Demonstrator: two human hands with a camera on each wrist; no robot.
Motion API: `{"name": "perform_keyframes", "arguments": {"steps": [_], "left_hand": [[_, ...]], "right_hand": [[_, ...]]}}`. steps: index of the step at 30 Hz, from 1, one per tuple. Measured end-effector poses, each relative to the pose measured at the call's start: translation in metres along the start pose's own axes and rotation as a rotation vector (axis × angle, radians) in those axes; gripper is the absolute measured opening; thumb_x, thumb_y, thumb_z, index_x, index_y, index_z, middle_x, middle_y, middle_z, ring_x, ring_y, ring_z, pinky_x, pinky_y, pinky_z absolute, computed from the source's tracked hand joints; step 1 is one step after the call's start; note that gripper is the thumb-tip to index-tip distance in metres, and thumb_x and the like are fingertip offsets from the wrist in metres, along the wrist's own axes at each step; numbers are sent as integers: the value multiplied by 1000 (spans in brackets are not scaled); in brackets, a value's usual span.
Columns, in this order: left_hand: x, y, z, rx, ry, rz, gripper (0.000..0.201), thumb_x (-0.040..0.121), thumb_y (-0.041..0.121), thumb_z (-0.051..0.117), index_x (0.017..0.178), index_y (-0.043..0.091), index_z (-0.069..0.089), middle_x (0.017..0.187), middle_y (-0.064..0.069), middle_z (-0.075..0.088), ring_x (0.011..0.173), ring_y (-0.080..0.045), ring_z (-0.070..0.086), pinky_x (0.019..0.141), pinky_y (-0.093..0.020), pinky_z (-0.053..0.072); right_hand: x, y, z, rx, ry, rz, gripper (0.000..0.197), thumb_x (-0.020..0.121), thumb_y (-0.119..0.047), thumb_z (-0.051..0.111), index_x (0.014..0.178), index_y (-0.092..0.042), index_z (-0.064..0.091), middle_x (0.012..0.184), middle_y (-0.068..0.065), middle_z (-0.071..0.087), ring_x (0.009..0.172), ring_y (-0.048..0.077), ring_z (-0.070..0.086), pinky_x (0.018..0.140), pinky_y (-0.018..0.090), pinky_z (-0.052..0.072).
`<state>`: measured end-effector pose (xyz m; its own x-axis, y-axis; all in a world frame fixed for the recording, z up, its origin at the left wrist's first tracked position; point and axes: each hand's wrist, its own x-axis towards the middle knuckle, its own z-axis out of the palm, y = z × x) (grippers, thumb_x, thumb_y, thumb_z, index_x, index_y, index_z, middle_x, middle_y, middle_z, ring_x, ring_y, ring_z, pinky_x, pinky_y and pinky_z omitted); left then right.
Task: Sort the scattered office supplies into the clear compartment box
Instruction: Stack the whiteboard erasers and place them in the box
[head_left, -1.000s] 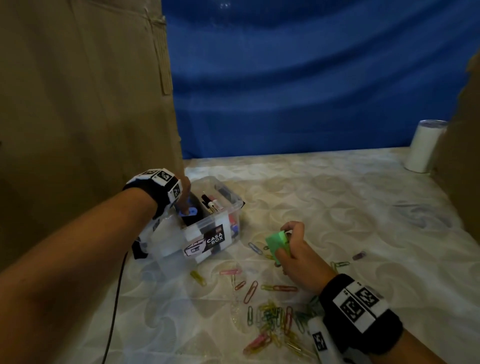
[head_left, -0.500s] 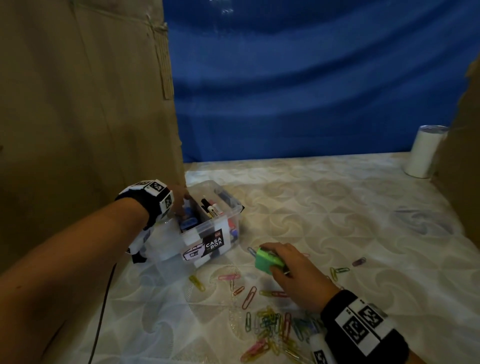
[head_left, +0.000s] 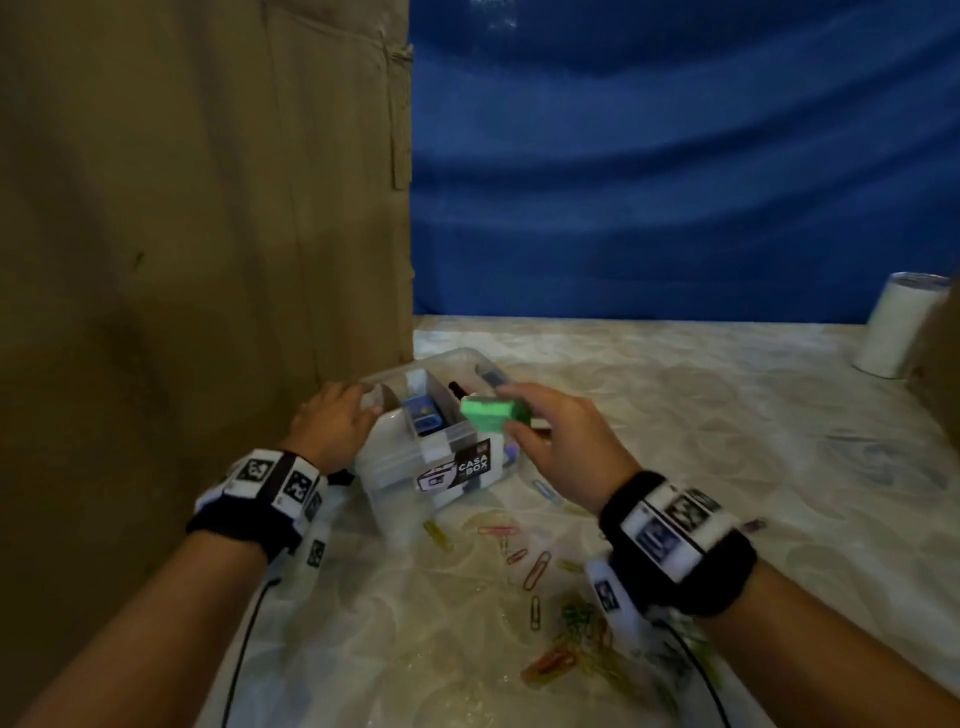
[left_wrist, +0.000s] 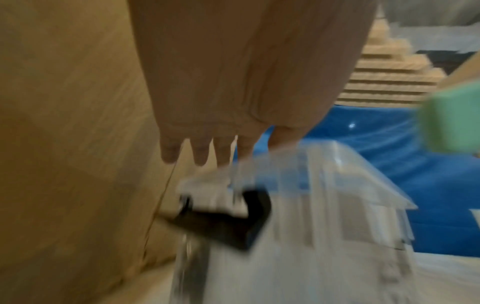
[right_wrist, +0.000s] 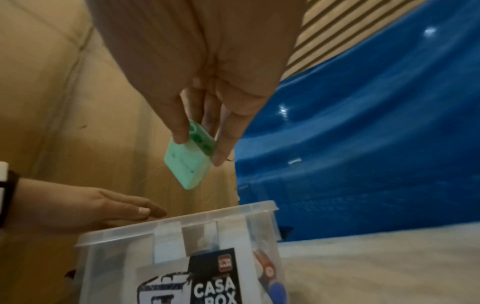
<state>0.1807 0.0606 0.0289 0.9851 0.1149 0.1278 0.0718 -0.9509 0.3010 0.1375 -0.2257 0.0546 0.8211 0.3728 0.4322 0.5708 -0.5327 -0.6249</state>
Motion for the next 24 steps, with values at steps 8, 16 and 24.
{"name": "perform_keyframes", "arguments": {"steps": [8, 16, 24], "left_hand": [[-7, -12, 30, -206, 21, 0, 47, 102, 26, 29, 149, 20, 25, 160, -3, 12, 149, -22, -1, 120, -50, 7], [-12, -5, 30, -285, 58, -17, 45, 102, 20, 29, 147, 22, 28, 161, -1, 9, 149, -20, -3, 120, -48, 6], [-17, 0, 24, -328, 21, -10, 45, 102, 21, 27, 147, 23, 28, 161, 2, 7, 149, -18, -6, 121, -47, 3]], "right_hand": [[90, -35, 62, -523, -325, -40, 32, 93, -9, 50, 123, -19, 58, 118, 10, 63, 107, 28, 61, 88, 32, 48], [132, -33, 82, -799, -566, 136, 35, 94, -17, 54, 128, -11, 57, 129, 14, 58, 117, 31, 57, 97, 36, 46], [151, -7, 111, -771, -549, 263, 34, 90, -22, 60, 123, -19, 57, 128, 5, 59, 113, 27, 60, 83, 33, 46]]}}
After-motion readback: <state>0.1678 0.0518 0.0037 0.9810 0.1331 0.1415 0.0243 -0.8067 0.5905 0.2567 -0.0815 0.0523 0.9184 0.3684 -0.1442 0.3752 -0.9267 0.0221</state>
